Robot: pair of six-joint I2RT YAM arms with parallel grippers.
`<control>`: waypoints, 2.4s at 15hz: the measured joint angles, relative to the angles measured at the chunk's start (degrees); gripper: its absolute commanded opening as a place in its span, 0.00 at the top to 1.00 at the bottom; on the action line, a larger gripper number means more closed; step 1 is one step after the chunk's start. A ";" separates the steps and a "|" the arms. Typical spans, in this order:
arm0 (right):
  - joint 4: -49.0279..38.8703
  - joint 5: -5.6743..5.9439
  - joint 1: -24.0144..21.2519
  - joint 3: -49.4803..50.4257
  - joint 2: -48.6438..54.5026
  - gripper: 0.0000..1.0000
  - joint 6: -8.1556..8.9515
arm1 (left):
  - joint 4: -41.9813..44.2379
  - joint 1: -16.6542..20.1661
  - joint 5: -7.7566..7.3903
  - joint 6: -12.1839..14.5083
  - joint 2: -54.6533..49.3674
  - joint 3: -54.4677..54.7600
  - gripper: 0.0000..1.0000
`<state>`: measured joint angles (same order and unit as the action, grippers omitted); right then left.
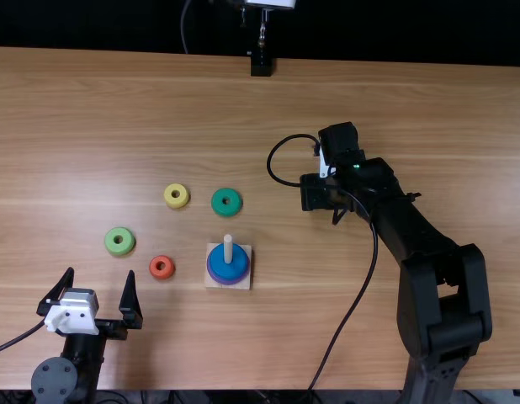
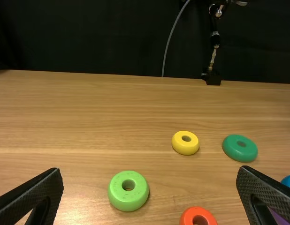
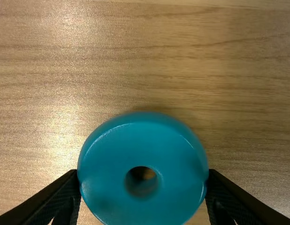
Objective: Build the Hanoi tower: stack the rings onto the peg from bottom to top in this color order: purple, dark blue, light blue, dark green, light green, yellow, orange.
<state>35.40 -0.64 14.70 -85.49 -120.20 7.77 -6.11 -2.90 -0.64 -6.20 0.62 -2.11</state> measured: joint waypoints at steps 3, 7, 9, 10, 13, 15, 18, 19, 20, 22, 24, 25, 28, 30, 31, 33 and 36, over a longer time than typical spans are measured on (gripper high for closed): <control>0.74 0.02 1.46 0.00 0.35 1.00 0.02 | 0.00 0.00 0.02 0.00 0.00 -0.02 0.00; 6.93 0.02 4.07 -1.09 6.43 1.00 0.02 | 0.02 0.00 0.02 0.00 0.00 0.00 0.00; 8.11 -0.02 6.25 -2.45 10.14 1.00 0.00 | 0.02 0.00 0.00 0.00 0.00 0.00 0.00; 8.35 -0.02 7.21 -2.97 11.96 1.00 0.04 | 0.00 0.00 0.02 0.00 0.00 -0.02 0.00; 11.82 -0.24 10.10 -5.35 16.39 1.00 0.00 | 0.02 0.00 0.00 0.00 0.00 0.00 0.00; 14.91 -0.37 11.54 -6.49 17.88 1.00 -0.04 | 0.02 0.00 0.00 0.00 0.00 0.00 0.00; 19.61 -0.39 14.32 -7.82 19.50 1.00 -1.53 | 0.00 0.00 0.00 0.00 0.00 0.00 0.00; 21.14 -0.42 15.58 -8.68 20.09 1.00 -2.03 | 0.02 0.00 0.00 0.00 0.00 0.00 0.00; 22.49 -0.46 16.94 -9.79 20.55 1.00 -2.43 | 0.00 0.00 0.00 0.00 0.00 0.00 0.00; 24.68 -0.39 19.41 -11.96 21.90 1.00 -2.95 | 0.00 0.00 0.02 0.00 0.02 -0.02 0.00; 25.90 -0.42 22.10 -12.81 23.15 1.00 -3.17 | 0.02 0.00 0.00 0.00 0.00 -0.02 0.00; 26.27 -0.46 23.45 -12.83 23.58 1.00 -3.19 | 0.02 0.00 0.02 0.00 0.00 -0.02 0.00; 27.82 -0.61 26.97 -12.85 24.65 1.00 -3.21 | 0.00 0.00 0.00 0.02 0.00 0.00 0.00; 27.89 -0.70 27.32 -12.85 24.72 1.00 -3.17 | 0.00 0.00 0.00 -0.02 0.00 0.00 0.00; 27.82 -0.66 27.30 -12.87 24.72 1.00 -3.19 | 0.00 0.00 0.00 0.00 0.00 0.00 0.00; 27.67 -0.68 27.30 -12.87 24.72 1.00 -3.15 | 0.02 0.02 0.02 -0.02 0.00 0.00 0.00; 27.21 -0.68 27.30 -12.87 24.72 1.00 -3.08 | -0.02 0.00 0.00 -0.02 0.00 0.00 0.00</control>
<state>62.61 -1.32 42.00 -98.37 -95.48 4.69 -6.13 -2.90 -0.64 -6.22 0.62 -2.11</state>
